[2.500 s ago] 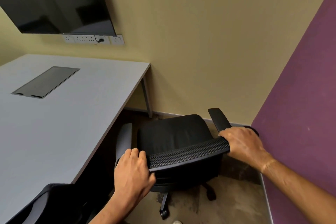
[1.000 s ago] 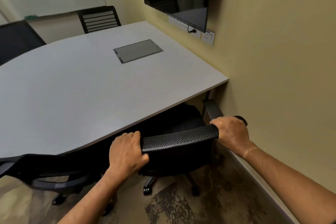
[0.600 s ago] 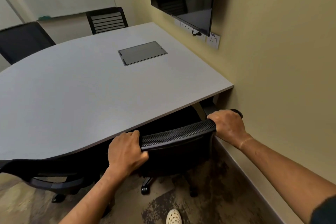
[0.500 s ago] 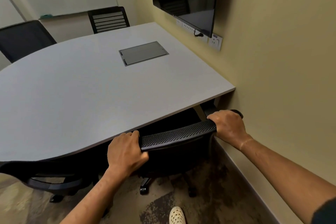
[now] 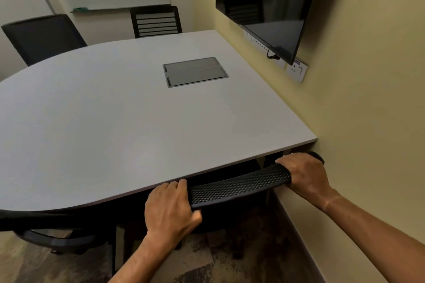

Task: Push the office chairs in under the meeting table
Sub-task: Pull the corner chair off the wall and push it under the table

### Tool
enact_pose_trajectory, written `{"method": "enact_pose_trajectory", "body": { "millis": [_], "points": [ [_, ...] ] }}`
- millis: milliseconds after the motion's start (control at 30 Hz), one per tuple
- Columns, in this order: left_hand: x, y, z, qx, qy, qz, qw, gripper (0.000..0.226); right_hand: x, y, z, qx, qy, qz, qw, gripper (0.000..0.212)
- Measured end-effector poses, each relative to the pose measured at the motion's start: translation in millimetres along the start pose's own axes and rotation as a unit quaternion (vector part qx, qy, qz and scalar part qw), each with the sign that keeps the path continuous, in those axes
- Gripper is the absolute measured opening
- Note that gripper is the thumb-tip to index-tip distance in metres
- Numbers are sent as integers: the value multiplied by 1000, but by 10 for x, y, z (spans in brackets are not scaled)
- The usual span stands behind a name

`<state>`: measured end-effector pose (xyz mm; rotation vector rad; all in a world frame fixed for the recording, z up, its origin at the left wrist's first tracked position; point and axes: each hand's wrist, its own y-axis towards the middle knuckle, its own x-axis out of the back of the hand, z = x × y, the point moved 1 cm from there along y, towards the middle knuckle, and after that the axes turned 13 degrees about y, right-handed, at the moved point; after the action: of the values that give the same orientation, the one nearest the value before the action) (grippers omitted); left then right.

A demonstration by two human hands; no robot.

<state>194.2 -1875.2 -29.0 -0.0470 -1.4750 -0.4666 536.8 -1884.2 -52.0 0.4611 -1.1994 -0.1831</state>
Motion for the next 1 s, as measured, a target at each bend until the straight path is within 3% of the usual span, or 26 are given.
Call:
{"method": "enact_pose_trajectory", "body": {
  "millis": [367,500,633,733,833,933,1000],
  "points": [
    [-67,430,-63,30,13,4,999,29,-132,453,-289,28,13,-15,999,34],
    [-103,438,-117,34,16,15,999,29,-190,473,-387,51,11,-13,999,22],
    [-98,475,-146,46,33,15,998,31,-184,497,-421,48,16,1,999,31],
    [-101,496,-161,54,46,23,997,32,-156,523,-416,63,16,-11,998,18],
    [-115,487,-174,61,59,32,996,34,-132,518,-396,69,18,-1,997,27],
    [-107,485,-188,71,66,49,994,35,-88,525,-379,54,17,20,998,18],
    [-100,481,-201,76,69,55,993,36,-80,529,-384,43,17,45,998,29]
  ]
}}
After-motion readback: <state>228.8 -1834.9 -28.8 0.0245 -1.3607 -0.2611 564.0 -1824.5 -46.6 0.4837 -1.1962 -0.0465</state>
